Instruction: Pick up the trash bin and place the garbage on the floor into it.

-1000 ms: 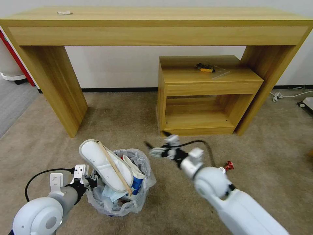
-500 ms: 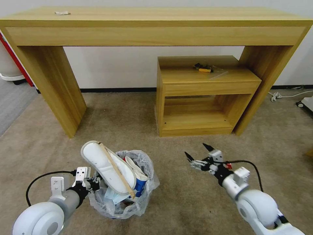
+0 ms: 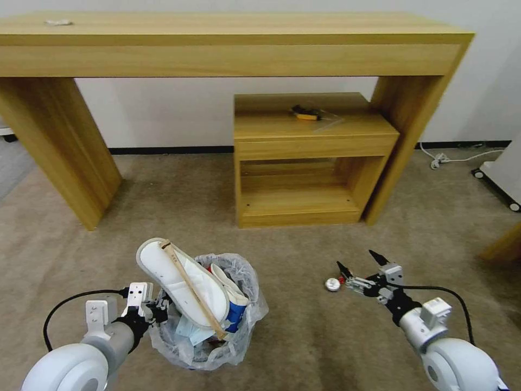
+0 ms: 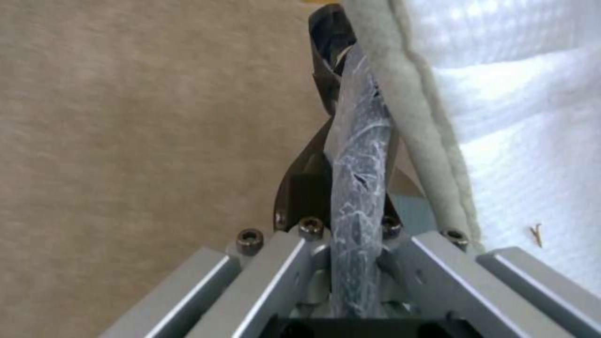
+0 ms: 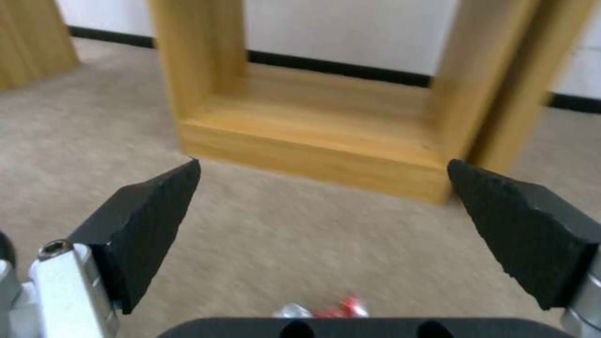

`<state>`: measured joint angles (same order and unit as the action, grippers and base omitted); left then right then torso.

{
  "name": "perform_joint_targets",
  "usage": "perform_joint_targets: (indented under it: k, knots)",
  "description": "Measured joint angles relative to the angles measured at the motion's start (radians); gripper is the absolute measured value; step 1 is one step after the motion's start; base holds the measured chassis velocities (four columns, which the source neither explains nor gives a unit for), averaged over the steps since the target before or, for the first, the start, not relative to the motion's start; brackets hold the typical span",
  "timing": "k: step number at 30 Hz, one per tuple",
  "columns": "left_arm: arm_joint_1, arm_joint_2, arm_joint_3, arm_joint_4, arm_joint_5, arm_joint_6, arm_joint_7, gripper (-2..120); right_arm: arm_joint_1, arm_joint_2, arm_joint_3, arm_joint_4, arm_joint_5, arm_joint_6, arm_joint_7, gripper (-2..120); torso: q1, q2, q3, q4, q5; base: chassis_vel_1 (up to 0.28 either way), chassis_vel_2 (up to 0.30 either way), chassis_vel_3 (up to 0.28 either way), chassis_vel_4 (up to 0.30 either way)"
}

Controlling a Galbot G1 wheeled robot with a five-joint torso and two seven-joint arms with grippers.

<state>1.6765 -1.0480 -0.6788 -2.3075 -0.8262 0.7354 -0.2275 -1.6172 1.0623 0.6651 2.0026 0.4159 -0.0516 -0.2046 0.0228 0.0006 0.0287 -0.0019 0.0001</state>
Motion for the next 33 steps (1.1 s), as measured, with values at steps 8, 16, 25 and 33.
perform_joint_targets:
  k: [8, 16, 25, 33]
  knots:
    - [0.011, -0.005, 0.0, -0.012, 0.008, 0.0, 0.002, 0, 0.038, 0.02, -0.013, -0.115, 0.071, -0.097, 0.074, 100, 0.0, 0.0, 0.0, -0.0005, 0.0011, -0.28, -0.283, 0.283, 0.263]
    - [0.026, -0.005, -0.011, -0.015, 0.015, 0.0, 0.0, 0, 0.204, 0.015, -0.121, -0.342, 0.076, -0.114, 0.015, 100, 0.0, 0.0, 0.0, 0.0008, -0.0004, 0.023, 0.008, -0.008, -0.018]
    - [0.026, -0.009, -0.004, -0.003, 0.025, 0.0, 0.0, 0, 0.39, 0.062, -0.299, -0.54, 0.046, -0.116, -0.013, 100, 0.0, 0.0, 0.0, 0.0, 0.0001, 0.017, 0.012, -0.008, -0.009]
    - [0.015, -0.01, 0.0, 0.011, 0.026, 0.0, 0.0, 0, 0.468, 0.166, -0.449, -0.548, 0.071, -0.197, 0.146, 100, 0.0, 0.0, 0.0, 0.0001, 0.0003, 0.0, 0.0, 0.0, 0.0]
